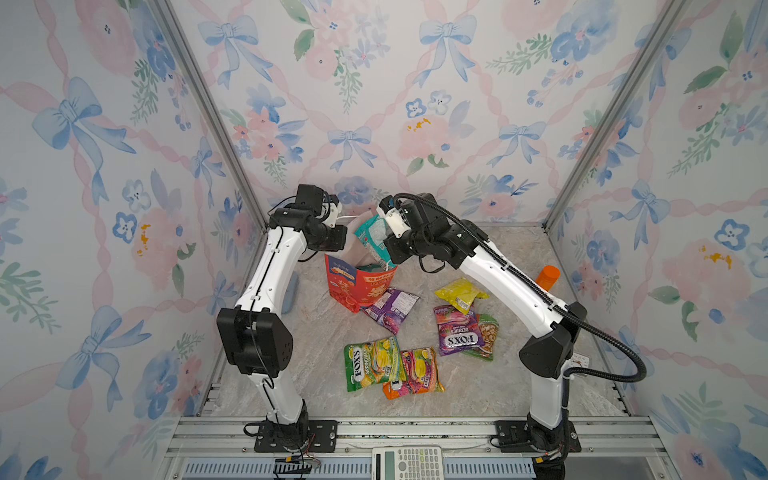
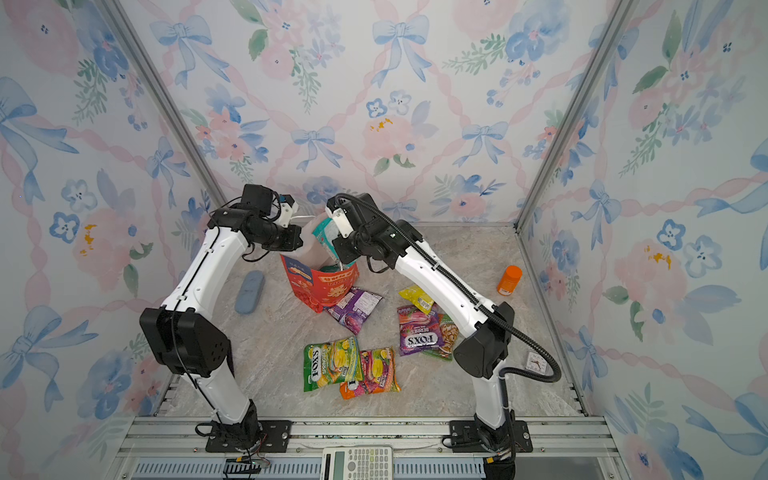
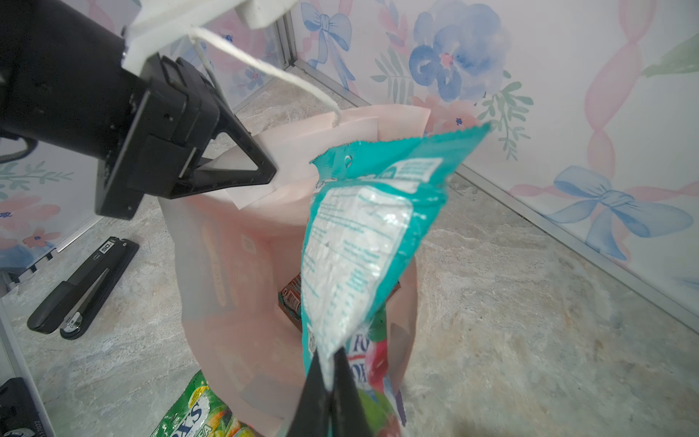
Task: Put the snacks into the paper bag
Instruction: 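Lower the teal Fox's packet into the bag and open the right gripper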
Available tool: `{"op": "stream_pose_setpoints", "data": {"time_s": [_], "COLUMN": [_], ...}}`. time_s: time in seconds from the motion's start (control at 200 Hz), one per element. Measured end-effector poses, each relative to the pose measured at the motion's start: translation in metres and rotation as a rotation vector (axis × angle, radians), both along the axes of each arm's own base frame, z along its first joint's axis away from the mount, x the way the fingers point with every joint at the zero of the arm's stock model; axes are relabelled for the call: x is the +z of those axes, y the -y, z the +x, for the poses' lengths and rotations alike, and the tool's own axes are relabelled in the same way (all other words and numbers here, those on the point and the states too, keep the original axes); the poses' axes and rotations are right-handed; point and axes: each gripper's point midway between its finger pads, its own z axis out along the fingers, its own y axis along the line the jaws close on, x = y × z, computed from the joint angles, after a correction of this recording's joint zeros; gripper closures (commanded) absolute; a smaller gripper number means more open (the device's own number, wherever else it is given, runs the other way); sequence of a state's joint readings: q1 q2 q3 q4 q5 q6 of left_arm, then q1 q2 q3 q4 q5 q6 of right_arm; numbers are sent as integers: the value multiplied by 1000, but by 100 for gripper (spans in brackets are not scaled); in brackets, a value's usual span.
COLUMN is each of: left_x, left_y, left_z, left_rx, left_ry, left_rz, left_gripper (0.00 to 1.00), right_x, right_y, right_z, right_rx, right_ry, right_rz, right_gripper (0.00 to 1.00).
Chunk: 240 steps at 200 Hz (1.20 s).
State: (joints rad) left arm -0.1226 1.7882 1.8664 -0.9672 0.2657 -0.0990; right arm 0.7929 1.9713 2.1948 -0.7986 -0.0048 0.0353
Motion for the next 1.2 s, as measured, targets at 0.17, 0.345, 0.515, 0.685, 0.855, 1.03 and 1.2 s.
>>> {"op": "stream_pose_setpoints", "data": {"time_s": [0.17, 0.345, 0.515, 0.685, 0.855, 1.03, 1.2], "left_x": [-1, -1, -1, -1, 0, 0, 0], "left_y": [0, 0, 0, -2, -2, -2, -2], "left_z": [0, 0, 0, 1, 2, 2, 2], "left_rx": [0, 0, 0, 5, 6, 6, 6], "left_ry": [-1, -2, -1, -1, 4, 6, 5], "left_rz": [0, 0, 0, 0, 0, 0, 0], "left_gripper": [100, 100, 100, 100, 100, 100, 100], "right_x": [-9, -22, -33, -41, -43, -48, -56], "right_y": [-7, -22, -31, -39, -50, -57, -57], "right_z": [-1, 4, 10, 15, 22, 27, 28], "right_rx": [28, 56, 74, 86, 98, 105, 102], "right_ry": [-25, -53, -68, -77, -74, -76, -90], "right_rz": [1, 4, -6, -13, -2, 3, -9], "right_gripper": [100, 100, 100, 100, 100, 100, 78]}}
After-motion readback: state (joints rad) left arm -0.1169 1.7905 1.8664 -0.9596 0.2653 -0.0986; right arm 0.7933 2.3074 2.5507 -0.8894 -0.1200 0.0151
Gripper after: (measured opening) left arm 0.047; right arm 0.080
